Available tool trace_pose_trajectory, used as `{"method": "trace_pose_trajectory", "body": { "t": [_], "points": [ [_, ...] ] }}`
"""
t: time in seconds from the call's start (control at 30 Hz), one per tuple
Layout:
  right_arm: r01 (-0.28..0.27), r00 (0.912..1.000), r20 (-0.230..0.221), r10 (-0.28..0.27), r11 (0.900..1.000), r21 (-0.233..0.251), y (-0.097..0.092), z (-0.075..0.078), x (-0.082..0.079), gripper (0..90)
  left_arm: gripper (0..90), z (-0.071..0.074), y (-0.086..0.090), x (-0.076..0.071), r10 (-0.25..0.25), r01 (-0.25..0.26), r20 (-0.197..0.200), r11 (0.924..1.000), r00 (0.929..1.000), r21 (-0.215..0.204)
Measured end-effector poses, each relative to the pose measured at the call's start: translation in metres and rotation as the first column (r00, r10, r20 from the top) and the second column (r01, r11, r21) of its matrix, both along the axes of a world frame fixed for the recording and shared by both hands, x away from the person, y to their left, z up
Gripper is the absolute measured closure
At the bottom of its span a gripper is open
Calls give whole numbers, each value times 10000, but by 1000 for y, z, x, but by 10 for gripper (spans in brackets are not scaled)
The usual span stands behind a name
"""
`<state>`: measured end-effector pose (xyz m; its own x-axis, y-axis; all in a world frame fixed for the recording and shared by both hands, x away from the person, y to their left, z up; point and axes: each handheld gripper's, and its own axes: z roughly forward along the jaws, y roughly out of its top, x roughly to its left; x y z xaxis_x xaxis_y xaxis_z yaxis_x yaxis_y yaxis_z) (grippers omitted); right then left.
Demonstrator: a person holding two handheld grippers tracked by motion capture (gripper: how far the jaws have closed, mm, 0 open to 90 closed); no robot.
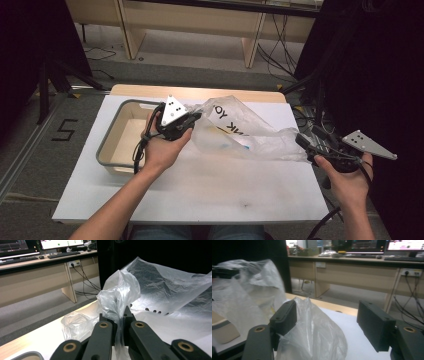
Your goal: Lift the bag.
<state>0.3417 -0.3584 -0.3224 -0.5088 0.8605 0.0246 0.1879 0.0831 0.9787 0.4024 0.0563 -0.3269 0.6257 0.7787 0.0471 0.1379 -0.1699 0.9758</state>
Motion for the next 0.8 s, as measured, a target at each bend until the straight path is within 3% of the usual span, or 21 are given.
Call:
{"method": "trace_pose_trajectory", "body": {
  "t": [0.1, 0.47, 0.8],
  "points": [
    [-208, 9998, -40, 208, 9996, -165, 5, -1, -1, 315, 893, -2, -1, 3, 53, -52, -77, 9999, 10000, 91],
    [-932, 9955, 185, 929, 9955, 148, 9, 5, -5, 240, 894, -8, 0, 16, 375, -365, -330, 9989, 9988, 308],
    [-1778, 9840, 54, 1778, 9840, -75, 2, 0, -16, 195, 893, -12, 4, 30, 692, -664, -616, 9967, 9957, 463]
  ]
}}
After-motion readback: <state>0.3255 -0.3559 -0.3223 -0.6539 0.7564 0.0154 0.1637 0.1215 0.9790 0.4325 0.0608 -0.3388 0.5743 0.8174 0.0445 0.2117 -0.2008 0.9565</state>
